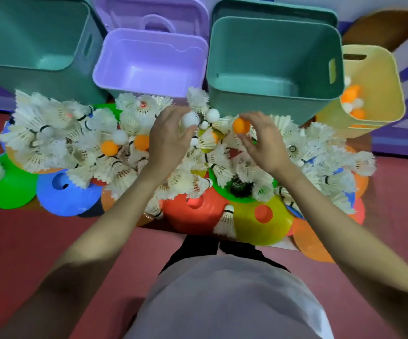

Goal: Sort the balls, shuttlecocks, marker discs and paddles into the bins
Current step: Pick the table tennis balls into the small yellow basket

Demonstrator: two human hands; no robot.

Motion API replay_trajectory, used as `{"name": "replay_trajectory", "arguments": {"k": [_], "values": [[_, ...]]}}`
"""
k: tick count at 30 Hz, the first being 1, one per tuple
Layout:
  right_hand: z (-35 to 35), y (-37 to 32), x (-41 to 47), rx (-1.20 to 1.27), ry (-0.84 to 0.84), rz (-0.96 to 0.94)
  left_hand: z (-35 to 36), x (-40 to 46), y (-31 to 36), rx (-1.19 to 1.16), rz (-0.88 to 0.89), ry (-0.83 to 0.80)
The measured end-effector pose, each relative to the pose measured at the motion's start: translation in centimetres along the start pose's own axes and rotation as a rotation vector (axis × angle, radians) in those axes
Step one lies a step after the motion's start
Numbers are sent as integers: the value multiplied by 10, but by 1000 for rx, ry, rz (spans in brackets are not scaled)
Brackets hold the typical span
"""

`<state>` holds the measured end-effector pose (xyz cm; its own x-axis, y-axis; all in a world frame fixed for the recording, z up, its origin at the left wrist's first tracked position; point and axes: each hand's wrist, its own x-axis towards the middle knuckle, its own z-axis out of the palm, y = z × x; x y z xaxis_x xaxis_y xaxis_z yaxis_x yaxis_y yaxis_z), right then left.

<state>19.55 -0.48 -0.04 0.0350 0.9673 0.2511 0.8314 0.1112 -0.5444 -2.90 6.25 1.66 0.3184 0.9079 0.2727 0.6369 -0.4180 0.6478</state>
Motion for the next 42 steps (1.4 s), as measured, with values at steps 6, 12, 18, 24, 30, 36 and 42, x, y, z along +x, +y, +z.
{"name": "replay_trajectory", "arguments": {"k": [6, 12, 18, 24, 30, 36, 42], "values": [[-69, 86, -54, 36, 354, 333, 71, 11, 86, -59, 71, -151], [-129, 170, -70, -23, 481, 554, 153, 48, 176, -105, 231, -254], [-165, 214, -47, -145, 410, 532, 232, 95, 244, -11, 317, -321], [-163, 222, -39, -153, 274, 524, 248, 114, 256, 71, 318, -407], [-123, 180, -55, -86, 207, 394, 194, 86, 206, -83, 331, -216], [-71, 101, -50, -24, 69, 220, 115, 37, 124, -94, 131, -171], [-17, 22, -18, 3, -123, 62, 32, -11, 32, 58, -63, -71]]}}
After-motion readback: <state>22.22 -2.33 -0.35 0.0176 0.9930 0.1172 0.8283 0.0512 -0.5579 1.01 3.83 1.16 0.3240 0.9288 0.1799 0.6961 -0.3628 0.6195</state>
